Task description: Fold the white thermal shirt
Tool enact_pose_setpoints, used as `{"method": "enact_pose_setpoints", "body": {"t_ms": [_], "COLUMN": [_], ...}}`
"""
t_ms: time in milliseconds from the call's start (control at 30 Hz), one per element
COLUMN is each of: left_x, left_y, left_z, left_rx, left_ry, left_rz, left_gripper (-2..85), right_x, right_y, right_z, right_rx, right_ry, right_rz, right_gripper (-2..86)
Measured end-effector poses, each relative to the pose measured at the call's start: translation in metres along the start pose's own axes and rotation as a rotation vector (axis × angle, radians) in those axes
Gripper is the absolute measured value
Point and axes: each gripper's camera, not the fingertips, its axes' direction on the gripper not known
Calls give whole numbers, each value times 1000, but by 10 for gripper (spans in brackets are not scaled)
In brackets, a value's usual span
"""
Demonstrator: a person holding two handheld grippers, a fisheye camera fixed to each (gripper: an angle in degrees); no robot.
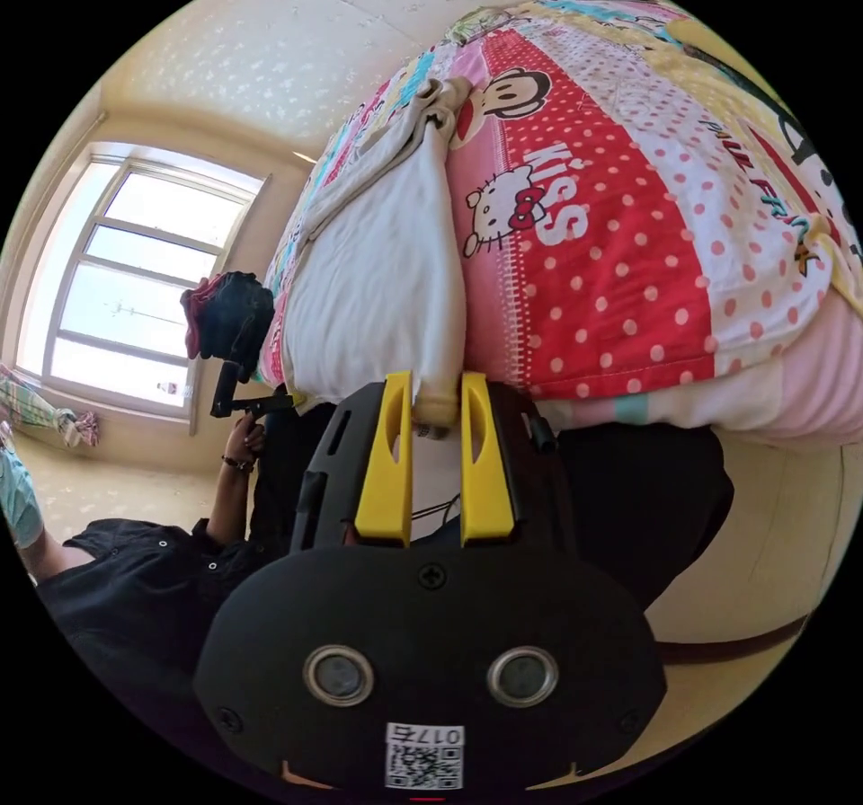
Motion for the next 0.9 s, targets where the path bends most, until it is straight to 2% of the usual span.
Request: {"method": "enact_pose_setpoints", "body": {"t_ms": [100, 200, 233, 367, 500, 600, 733, 900], "left_x": [-6, 0, 6, 41, 85, 108, 115, 101], "left_y": [13, 39, 49, 74, 106, 140, 179, 129], "left_z": [-23, -72, -94, -151, -182, -189, -208, -216], "left_rx": [-10, 108, 149, 205, 152, 103, 157, 204], "left_ry": [136, 336, 346, 189, 121, 139, 216, 216], "left_rz": [39, 144, 174, 272, 396, 479, 534, 465], "left_gripper": [34, 27, 24, 20, 16, 18, 24, 25], "right_x": [1, -7, -15, -64, -107, -140, -164, -161], "right_y": [12, 24, 27, 37, 56, 86, 125, 66], "right_z": [-14, -39, -51, -100, -134, -164, -203, -188], "right_rx": [49, 116, 136, 191, 203, 228, 333, 300], "right_ry": [-147, -228, -233, -167, -118, -98, -40, -76], "right_rz": [-52, -85, -110, -259, -361, -424, -426, -454], "right_gripper": [43, 34, 32, 30, 30, 30, 30, 31]}}
